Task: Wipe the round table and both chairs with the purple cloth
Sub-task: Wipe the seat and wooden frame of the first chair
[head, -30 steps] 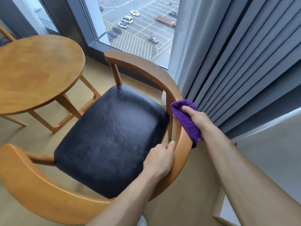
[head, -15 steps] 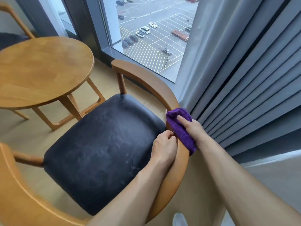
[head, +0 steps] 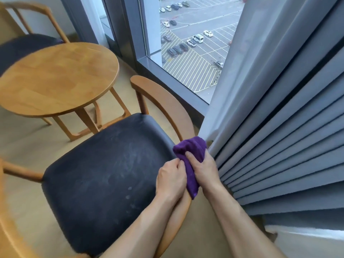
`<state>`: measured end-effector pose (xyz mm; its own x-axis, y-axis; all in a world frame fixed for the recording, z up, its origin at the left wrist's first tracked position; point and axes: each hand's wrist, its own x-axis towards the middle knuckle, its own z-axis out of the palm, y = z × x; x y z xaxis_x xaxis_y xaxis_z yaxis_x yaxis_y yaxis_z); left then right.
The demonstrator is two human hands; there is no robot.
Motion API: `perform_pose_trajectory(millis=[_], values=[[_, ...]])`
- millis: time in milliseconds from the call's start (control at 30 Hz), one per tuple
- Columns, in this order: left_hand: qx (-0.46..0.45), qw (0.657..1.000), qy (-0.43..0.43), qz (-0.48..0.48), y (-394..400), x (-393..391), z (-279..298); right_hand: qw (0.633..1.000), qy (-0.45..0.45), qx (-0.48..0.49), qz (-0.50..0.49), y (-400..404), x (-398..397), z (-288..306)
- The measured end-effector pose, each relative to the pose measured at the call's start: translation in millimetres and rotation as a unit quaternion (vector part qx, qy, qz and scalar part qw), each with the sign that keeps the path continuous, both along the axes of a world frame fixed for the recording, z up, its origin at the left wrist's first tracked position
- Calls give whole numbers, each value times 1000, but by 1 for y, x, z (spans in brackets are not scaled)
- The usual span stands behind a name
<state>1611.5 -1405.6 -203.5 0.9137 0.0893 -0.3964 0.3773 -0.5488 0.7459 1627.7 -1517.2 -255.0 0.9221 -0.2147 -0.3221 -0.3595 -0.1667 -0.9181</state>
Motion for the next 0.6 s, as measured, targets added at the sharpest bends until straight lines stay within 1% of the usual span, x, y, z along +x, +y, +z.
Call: perform_pose_trajectory(millis=[100,167,267,367,467,600], values=[[-6,1000,-7,2,-1,-4,1,998,-13,-55,17,0,28,2],[0,1000,-18,9,-1,-3,1,997,-5,-67,26,-2,54,1],[6,999,-24,28,-4,-2,-1,994,35,-92,38,-6,93,2],[9,999,-27,31,-5,-2,0,993,24,-103,44,-6,120,0],[6,999,-27,32,-5,-3,1,996,11,-88,27,-5,120,0],[-1,999,-26,42,-7,-3,7,999,25,-37,-9,-6,90,1]])
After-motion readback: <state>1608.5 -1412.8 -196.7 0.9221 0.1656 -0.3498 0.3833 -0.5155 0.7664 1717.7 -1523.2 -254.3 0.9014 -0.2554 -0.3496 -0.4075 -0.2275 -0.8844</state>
